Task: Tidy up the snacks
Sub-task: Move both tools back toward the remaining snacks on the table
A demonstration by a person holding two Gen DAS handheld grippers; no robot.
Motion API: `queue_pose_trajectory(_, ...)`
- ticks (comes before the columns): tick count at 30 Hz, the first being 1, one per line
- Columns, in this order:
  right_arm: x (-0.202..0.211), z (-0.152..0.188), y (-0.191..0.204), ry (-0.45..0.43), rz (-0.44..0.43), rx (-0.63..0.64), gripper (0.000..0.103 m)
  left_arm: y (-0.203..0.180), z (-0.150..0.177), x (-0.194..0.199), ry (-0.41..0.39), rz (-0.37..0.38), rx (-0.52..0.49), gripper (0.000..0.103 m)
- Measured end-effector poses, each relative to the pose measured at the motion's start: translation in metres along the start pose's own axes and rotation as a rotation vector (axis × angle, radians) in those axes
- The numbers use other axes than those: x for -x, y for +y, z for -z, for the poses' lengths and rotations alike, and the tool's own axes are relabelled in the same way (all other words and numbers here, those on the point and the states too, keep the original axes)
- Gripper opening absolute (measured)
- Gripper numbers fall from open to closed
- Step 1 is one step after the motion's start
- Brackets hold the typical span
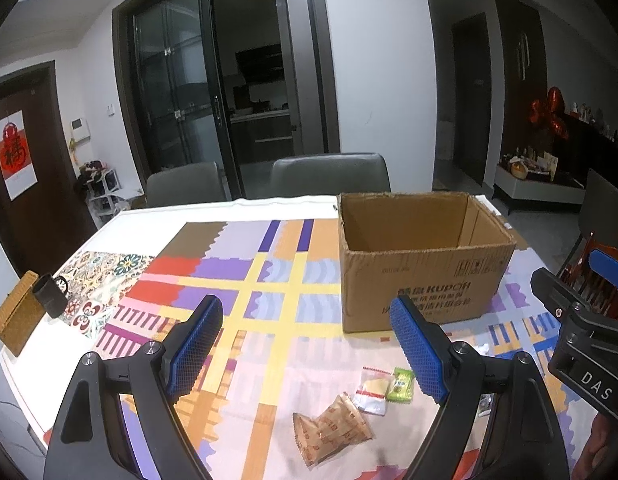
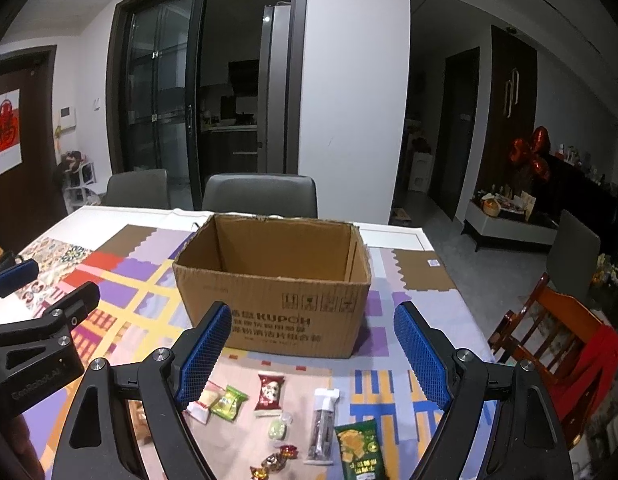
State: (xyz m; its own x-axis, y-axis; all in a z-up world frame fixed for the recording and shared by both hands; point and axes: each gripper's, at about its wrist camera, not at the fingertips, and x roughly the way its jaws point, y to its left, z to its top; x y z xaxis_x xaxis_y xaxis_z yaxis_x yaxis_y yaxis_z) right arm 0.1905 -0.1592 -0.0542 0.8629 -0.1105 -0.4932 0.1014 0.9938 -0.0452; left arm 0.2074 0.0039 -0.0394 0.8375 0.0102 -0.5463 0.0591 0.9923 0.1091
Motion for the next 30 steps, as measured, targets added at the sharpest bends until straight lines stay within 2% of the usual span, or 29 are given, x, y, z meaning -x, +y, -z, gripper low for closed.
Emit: queue_pose_trajectory(30, -0.039, 0.065, 0.019, 0.160, -0.023, 0.039, 0.084, -0.001, 0.068, -0.040, 0.145, -0.011, -0.012, 0.086)
